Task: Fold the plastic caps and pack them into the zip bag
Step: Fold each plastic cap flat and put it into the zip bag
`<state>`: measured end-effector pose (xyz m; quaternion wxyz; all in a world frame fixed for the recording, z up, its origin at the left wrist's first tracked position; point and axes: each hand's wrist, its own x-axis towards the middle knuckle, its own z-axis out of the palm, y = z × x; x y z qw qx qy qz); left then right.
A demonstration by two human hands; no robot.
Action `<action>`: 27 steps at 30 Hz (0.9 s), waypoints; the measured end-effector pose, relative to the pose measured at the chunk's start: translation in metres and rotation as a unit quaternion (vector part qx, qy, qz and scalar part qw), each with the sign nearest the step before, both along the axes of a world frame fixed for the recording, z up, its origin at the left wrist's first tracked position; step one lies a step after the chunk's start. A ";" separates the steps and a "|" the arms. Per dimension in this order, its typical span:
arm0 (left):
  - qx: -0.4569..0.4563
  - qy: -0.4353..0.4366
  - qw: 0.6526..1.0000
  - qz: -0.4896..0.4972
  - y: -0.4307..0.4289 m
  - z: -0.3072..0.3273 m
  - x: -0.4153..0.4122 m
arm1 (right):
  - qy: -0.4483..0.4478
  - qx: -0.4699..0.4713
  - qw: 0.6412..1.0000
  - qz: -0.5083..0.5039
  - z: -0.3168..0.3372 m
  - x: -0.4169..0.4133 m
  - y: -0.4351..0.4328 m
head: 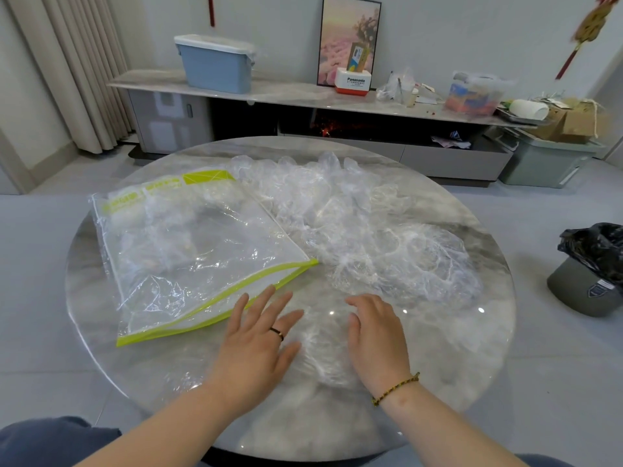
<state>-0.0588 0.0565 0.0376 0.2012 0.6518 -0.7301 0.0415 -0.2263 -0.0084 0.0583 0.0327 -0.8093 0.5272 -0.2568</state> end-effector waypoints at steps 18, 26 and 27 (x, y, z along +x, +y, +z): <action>0.140 0.080 0.987 -0.010 -0.011 -0.004 0.015 | 0.083 -0.001 0.968 0.238 -0.009 0.001 0.021; 0.152 0.037 0.986 0.060 -0.010 0.005 0.026 | 0.211 0.021 0.958 0.194 0.008 -0.012 0.008; 0.153 0.044 0.986 0.059 -0.009 0.006 0.026 | 0.233 0.065 0.953 0.184 0.013 -0.009 0.006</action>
